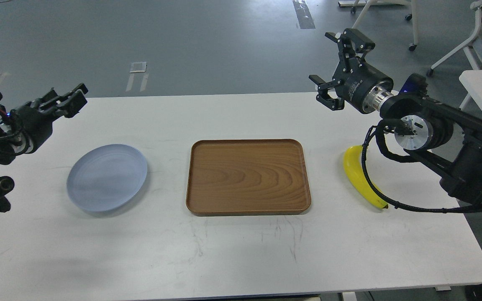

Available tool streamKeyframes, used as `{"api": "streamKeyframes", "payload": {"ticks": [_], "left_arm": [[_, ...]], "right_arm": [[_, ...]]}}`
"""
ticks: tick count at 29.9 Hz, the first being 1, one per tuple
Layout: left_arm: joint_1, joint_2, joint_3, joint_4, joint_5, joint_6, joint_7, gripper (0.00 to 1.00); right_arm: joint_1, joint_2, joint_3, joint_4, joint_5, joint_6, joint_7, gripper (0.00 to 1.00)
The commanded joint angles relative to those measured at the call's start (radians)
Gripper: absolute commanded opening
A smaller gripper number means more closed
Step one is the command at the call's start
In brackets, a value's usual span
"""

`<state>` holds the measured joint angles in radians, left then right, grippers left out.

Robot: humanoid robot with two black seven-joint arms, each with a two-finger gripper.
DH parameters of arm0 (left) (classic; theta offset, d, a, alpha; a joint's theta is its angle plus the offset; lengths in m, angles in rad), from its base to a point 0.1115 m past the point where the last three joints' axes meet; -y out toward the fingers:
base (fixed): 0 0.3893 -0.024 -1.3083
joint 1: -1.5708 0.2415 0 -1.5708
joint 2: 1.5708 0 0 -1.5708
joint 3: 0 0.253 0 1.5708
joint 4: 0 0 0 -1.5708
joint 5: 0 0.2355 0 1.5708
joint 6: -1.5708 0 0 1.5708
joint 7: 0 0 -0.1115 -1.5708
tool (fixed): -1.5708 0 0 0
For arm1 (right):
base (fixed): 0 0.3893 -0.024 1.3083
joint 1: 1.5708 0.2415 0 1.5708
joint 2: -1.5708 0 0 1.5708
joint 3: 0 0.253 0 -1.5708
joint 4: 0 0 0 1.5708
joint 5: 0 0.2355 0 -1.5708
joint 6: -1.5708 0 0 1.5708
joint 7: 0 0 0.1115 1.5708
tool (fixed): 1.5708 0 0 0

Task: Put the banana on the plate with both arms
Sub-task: 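Lower the left gripper to the edge of the light blue plate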

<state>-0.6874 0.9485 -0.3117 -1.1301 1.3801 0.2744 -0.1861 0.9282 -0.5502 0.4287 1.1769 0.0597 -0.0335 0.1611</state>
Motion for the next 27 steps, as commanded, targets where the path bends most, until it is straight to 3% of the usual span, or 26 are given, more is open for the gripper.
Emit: {"api": "streamKeyframes", "payload": {"ticks": [1, 5, 9, 17, 27], "left_arm": [[0.061, 0.059, 0.054, 0.010, -0.004, 0.011, -0.124, 0.85], [0.112, 0.064, 0.074, 0.016, -0.007, 0.011, -0.105, 0.85], [0.128, 0.050, 0.077, 0.016, -0.039, 0.002, -0.038, 0.85], [0.135, -0.054, 0.077, 0.081, -0.053, -0.044, -0.032, 0.85], [0.134, -0.155, 0.078, 0.253, -0.115, -0.142, -0.036, 0.87]], "right_arm": [[-0.008, -0.023, -0.001, -0.002, -0.001, 0.000, 0.000, 1.00], [-0.020, -0.039, -0.005, -0.008, -0.004, 0.000, 0.001, 1.00], [-0.035, -0.042, -0.004, -0.010, -0.014, 0.000, 0.011, 1.00], [-0.032, -0.071, 0.010, -0.003, -0.012, -0.002, 0.011, 1.00], [-0.037, -0.113, 0.012, 0.001, -0.012, -0.002, 0.011, 1.00]]}}
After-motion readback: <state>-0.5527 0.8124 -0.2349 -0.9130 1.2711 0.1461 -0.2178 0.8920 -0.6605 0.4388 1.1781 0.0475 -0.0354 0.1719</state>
